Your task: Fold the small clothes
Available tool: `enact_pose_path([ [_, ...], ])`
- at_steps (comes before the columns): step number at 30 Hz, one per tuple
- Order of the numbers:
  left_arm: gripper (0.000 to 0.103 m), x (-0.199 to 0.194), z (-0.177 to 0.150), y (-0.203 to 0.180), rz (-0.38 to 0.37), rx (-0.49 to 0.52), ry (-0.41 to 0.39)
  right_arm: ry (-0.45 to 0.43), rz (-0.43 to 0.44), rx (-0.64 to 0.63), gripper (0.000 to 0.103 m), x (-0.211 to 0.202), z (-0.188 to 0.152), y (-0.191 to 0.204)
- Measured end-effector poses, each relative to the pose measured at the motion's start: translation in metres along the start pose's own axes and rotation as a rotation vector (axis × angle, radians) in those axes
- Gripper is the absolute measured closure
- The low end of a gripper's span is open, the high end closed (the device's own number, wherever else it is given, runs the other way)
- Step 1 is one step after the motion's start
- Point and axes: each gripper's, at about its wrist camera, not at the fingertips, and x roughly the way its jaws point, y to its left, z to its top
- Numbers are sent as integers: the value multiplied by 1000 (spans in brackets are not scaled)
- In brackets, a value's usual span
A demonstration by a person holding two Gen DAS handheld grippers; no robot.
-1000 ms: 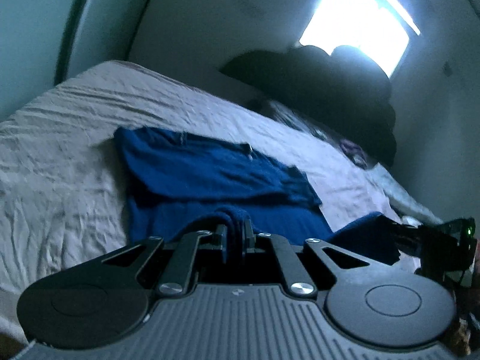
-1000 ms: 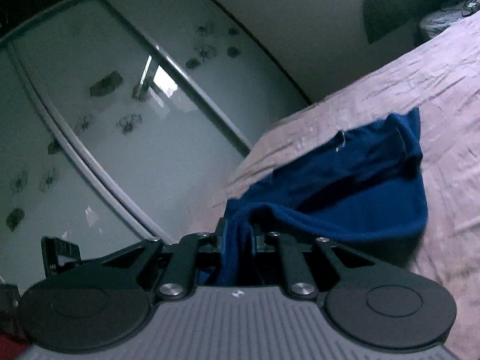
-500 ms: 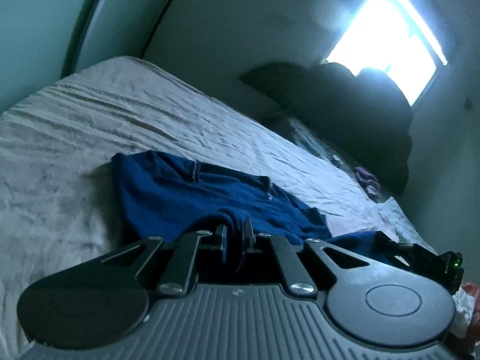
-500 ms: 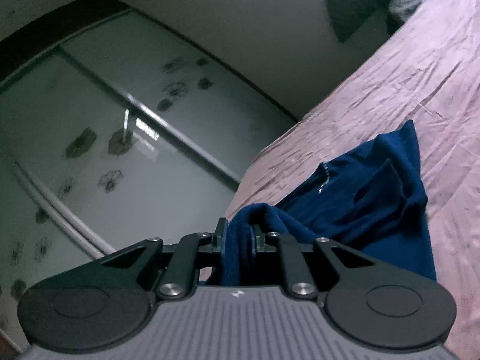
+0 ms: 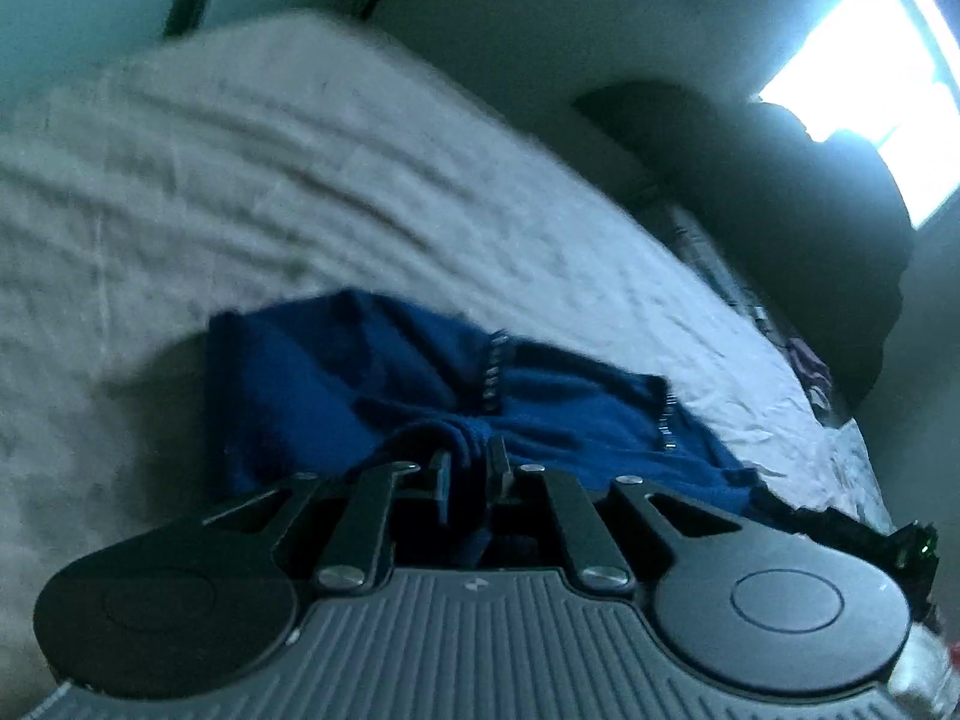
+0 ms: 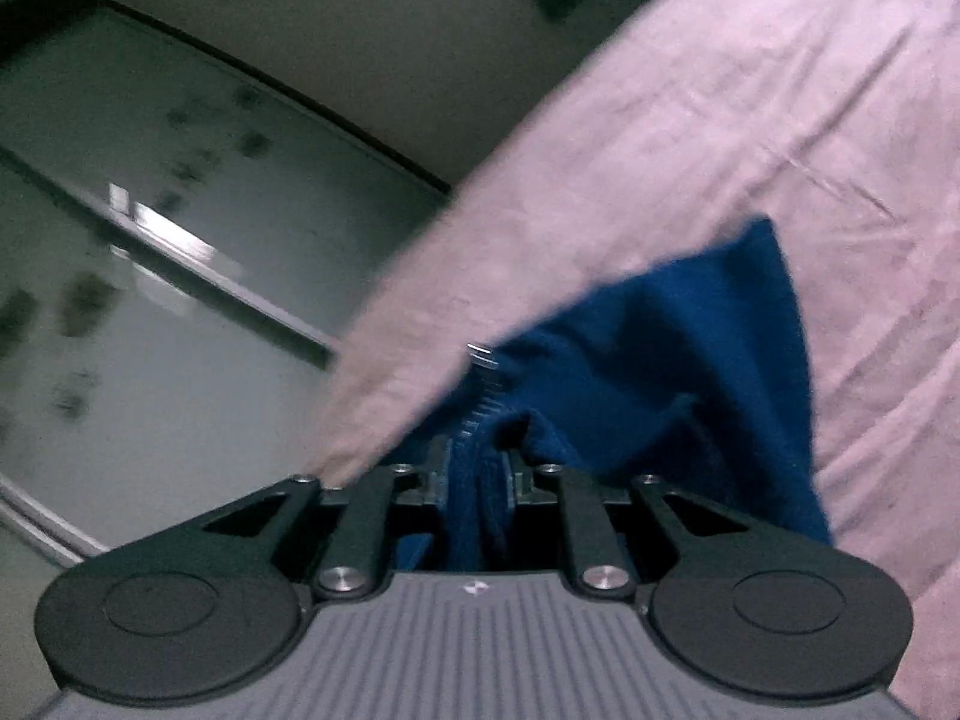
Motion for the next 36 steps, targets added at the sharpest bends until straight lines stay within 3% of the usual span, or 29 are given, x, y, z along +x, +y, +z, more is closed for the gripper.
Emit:
enact_pose_path([
  [2, 85, 4, 0, 10, -15, -61, 23, 27, -16, 27, 79, 8, 1, -6],
  [3, 79, 2, -1, 12, -30, -72, 24, 24, -3, 28, 76, 6, 0, -5],
  [4, 68, -2, -2, 13, -43, -72, 25, 19, 13, 17, 64, 2, -1, -3],
  [5, 63, -8, -4, 12, -48, -65, 22, 16, 26, 6, 54, -3, -3, -1],
  [6, 54, -14, -7, 9, -51, -54, 17, 7, 48, -3, 36, -9, -5, 1],
  [7, 50, -20, -10, 7, -54, -41, 11, 0, 66, -8, 28, -14, -8, 3],
  [12, 46, -28, -28, -4, -80, -1, 48, 51, 48, -91, 28, -29, -27, 14],
  [14, 50, -21, -34, -5, -85, 4, 72, 74, 54, -95, 31, -27, -30, 11],
  [15, 66, -17, -36, -7, -76, 6, 78, 81, 46, -106, 45, -25, -32, 10],
  [16, 89, -13, -36, -7, -62, 10, 90, 91, 25, -124, 67, -25, -32, 10],
  [18, 95, -7, -37, -9, -45, 18, 101, 97, 26, -128, 80, -23, -31, 10],
  [19, 100, -8, -37, -11, -42, 37, 95, 91, 34, -137, 83, -23, -29, 12],
  [21, 100, -13, -33, -16, -36, 69, 78, 79, 50, -159, 83, -19, -23, 19],
  [26, 100, -12, 2, -18, -54, 25, -5, 1, 105, -128, 83, -2, 13, 32],
  [29, 86, 3, 31, -8, -59, -78, -84, -65, 55, -91, 80, 16, 36, 30],
  [30, 77, 8, 39, -3, -24, -98, -95, -82, -12, -96, 65, 21, 41, 31],
  [31, 68, 11, 44, 0, 28, -109, -104, -96, -109, -104, 36, 25, 44, 33],
  [32, 67, 11, 45, 1, 58, -114, -117, -121, -197, -109, 29, 25, 44, 36],
  [33, 63, 9, 45, 2, 73, -108, -128, -160, -217, -131, 29, 20, 40, 41],
  [35, 52, 4, 38, 1, 61, -63, -120, -187, -121, -235, 29, 5, 26, 55],
  [36, 48, 2, 33, 0, 57, -39, -106, -161, -74, -288, 29, 2, 19, 62],
])
